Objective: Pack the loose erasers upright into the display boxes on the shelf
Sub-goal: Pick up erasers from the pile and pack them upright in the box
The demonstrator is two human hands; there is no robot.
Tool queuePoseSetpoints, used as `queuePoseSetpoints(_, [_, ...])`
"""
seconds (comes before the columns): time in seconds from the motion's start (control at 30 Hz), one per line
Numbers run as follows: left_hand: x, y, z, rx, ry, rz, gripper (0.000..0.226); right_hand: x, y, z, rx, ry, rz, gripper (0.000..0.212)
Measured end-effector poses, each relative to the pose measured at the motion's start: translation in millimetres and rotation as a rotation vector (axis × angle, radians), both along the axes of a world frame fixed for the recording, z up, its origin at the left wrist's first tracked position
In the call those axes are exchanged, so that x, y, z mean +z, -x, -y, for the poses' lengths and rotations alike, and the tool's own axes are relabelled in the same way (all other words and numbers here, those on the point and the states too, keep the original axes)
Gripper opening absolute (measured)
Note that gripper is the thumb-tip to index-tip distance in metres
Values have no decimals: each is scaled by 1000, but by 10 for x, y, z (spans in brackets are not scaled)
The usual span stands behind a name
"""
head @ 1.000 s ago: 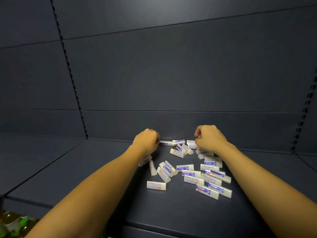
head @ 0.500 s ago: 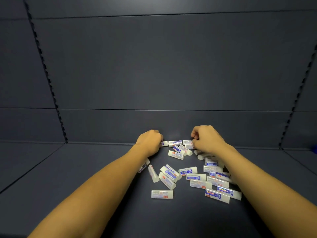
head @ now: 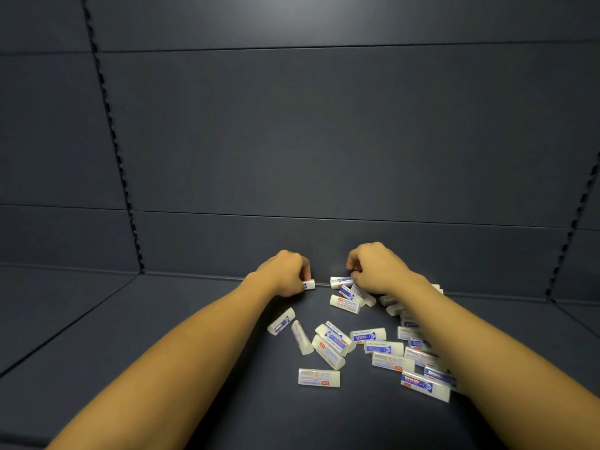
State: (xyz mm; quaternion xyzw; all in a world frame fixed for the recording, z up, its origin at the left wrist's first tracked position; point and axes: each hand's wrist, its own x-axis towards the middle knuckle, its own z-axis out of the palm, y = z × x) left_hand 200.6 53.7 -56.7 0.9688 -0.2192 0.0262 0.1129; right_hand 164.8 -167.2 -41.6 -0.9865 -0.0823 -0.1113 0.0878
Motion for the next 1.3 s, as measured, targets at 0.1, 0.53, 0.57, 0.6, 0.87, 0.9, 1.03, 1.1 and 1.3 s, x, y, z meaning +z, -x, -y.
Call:
queuePoseSetpoints(0.1, [24,10,-70,26,170,-31,19,-69,-57,-70,25,116,-50,27])
queuePoseSetpoints(0.53, [86,135,-272,127,479,-100,21,-103,-115,-150,48,182,-51,26])
queuePoseSetpoints(0.57, [95,148,-273,128,486,-98,21,-81,-97,-143,47,167,-33,23])
queuePoseSetpoints(0.6, [105,156,-271,129,494,-93,22,-55,-77,-132,46,147,-12,20])
queuePoseSetpoints(0.87, [233,257,-105,72,569,-85,27,174,255,33,14,56,157,20])
queuePoseSetpoints(0.9, [237,270,-65,54,584,-92,27,195,322,61,-1,49,151,20])
queuePoseSetpoints(1.03, [216,330,145,-26,627,-129,25,218,618,245,-80,-6,142,16])
queuePoseSetpoints(1.1, [201,385,285,-69,639,-167,19,204,782,362,-126,-25,141,14])
queuePoseSetpoints(1.3, [185,690,767,-156,621,-186,16,194,1312,731,-287,-53,57,19])
